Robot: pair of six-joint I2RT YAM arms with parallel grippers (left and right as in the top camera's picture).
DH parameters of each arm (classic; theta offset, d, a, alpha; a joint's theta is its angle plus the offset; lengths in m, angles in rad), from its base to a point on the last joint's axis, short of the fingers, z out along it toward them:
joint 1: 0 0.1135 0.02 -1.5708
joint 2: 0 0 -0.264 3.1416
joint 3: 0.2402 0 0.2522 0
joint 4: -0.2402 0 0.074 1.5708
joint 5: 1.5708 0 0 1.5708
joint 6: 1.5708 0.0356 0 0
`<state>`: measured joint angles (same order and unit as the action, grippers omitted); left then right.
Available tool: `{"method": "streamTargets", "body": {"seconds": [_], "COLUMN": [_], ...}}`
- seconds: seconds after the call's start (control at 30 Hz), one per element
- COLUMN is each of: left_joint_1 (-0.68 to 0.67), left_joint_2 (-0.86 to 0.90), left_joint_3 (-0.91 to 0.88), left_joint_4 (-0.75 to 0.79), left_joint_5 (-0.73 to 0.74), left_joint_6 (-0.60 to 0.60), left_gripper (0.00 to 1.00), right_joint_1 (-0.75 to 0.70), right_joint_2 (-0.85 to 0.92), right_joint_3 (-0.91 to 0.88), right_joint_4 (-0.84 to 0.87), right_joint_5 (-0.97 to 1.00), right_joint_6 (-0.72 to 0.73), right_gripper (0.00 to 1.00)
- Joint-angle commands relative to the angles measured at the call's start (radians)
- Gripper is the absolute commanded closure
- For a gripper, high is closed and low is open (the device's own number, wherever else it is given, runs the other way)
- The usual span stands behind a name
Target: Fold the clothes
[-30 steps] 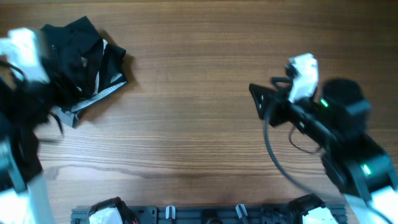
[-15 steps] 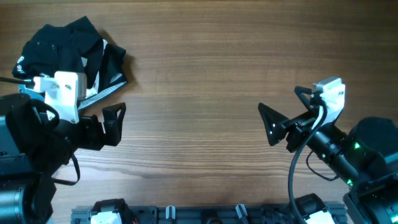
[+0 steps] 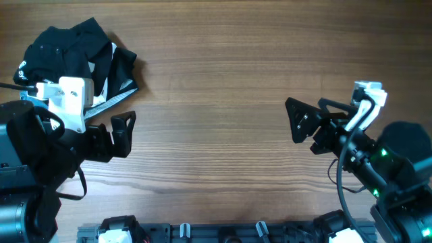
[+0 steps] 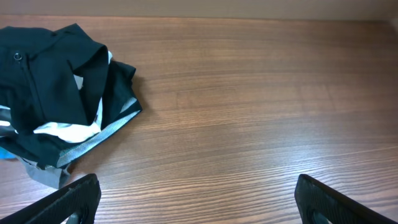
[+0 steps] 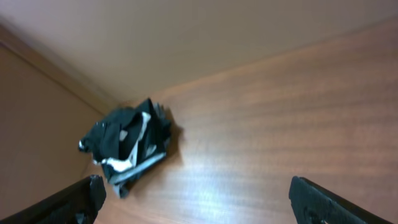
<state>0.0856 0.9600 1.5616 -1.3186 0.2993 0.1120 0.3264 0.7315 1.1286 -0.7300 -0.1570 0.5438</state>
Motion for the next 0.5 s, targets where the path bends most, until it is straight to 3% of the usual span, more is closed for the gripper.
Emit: {"method": "streamTargets", "body": {"seconds": [0.0, 0.2, 0.27, 0.47], "left_joint_1": [-0.005, -0.005, -0.005, -0.005], "left_joint_2": [-0.002, -0.002, -0.002, -0.002], "left_joint_3": [-0.005, -0.005, -0.005, -0.005], "left_joint_4": [0.000, 0.000, 0.000, 0.000], "left_joint_5": [-0.009, -0.009, -0.009, -0.009], "left_joint_6": [0.015, 0.015, 0.015, 0.015], "left_gripper": [0.00, 0.00, 0.00, 0.00], "right_joint_1": [-0.001, -0.027, -0.043, -0.100], "right_joint_2": [-0.068, -0.240, -0.299, -0.493], "right_joint_3": [0.012, -0.159, -0.241, -0.581], "right_joint_4": [0.024, 0.183, 0.201, 0.311], "right_joint_5": [0.053, 0.058, 0.056, 0.053], "right_joint_6": [-0.182, -0.685, -0.793, -0.725], "right_gripper": [0.00, 0.00, 0.00, 0.00]}}
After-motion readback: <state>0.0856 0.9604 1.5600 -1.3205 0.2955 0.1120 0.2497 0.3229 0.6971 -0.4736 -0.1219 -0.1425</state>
